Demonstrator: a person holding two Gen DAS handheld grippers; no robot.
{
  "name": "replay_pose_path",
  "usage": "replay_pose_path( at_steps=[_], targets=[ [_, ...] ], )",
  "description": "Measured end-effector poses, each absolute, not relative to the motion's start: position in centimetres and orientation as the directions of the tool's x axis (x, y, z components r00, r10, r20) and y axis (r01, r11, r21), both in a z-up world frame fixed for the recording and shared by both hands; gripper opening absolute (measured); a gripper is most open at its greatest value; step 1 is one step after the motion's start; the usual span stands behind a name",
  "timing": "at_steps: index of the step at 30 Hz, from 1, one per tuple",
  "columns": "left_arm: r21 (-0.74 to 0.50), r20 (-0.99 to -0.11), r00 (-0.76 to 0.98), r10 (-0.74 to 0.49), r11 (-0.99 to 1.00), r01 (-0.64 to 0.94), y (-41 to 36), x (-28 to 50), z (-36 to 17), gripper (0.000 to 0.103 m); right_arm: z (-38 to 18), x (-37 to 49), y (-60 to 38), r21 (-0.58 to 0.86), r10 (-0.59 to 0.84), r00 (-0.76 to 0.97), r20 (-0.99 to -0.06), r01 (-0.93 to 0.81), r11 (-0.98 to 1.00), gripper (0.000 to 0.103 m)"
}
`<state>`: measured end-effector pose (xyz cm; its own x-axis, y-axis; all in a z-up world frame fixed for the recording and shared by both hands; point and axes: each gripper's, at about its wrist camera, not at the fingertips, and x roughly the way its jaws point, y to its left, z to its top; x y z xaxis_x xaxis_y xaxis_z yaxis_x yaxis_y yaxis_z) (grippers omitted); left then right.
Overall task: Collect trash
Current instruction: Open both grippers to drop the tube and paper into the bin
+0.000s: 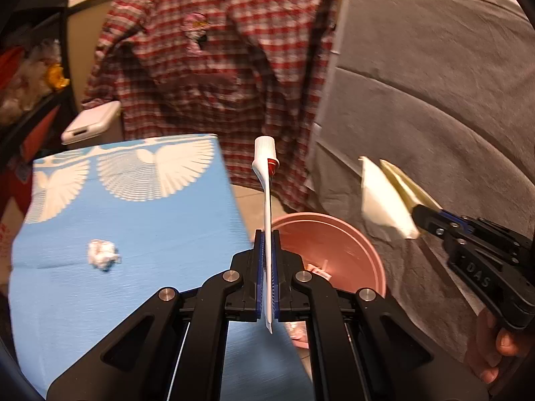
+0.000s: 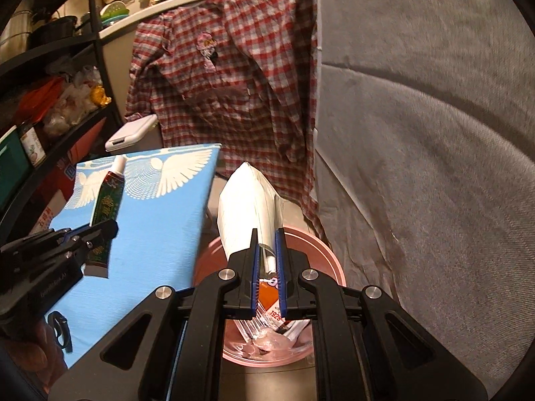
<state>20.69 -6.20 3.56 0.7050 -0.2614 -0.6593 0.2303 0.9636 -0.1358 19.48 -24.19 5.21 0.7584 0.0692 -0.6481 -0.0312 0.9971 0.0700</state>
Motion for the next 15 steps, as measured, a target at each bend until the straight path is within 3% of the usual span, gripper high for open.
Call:
replay_pose_path(
  at_steps=[8, 9, 10, 11, 15],
  targets=[
    [-0.147, -0.671, 0.675, -0.306, 0.948, 0.283, -8.4, 21.9, 2.3, 0.005, 4.6, 20.1, -24.8, 0.09, 0.071, 0.742, -0.667, -0.014, 0.996, 0.014],
    [-0.149, -0.67, 0.674, -0.312, 0.945, 0.289, -8.7, 21.9, 2.2, 0.012, 4.6, 20.2, -24.8, 0.09, 0.069, 0.742, -0.667, -0.012, 0.996, 0.014],
    [-0.146, -0.668, 0.676, -0.311, 0.946, 0.291, -8.8, 21.8, 2.3, 0.025, 4.6, 20.2, -24.9, 0.091, 0.069, 0.742, -0.667, -0.01, 0.996, 0.017],
    [-0.137, -0.661, 0.684, -0.307, 0.947, 0.292, -8.8, 21.7, 2.4, 0.03, 4.6, 20.2, -24.9, 0.091, 0.066, 0.743, -0.666, -0.007, 0.996, 0.023],
    [-0.128, -0.65, 0.695, -0.306, 0.946, 0.297, -8.7, 21.3, 2.9, 0.032, 4.9, 20.2, -24.9, 0.094, 0.061, 0.752, -0.657, 0.001, 0.996, 0.026]
  ],
)
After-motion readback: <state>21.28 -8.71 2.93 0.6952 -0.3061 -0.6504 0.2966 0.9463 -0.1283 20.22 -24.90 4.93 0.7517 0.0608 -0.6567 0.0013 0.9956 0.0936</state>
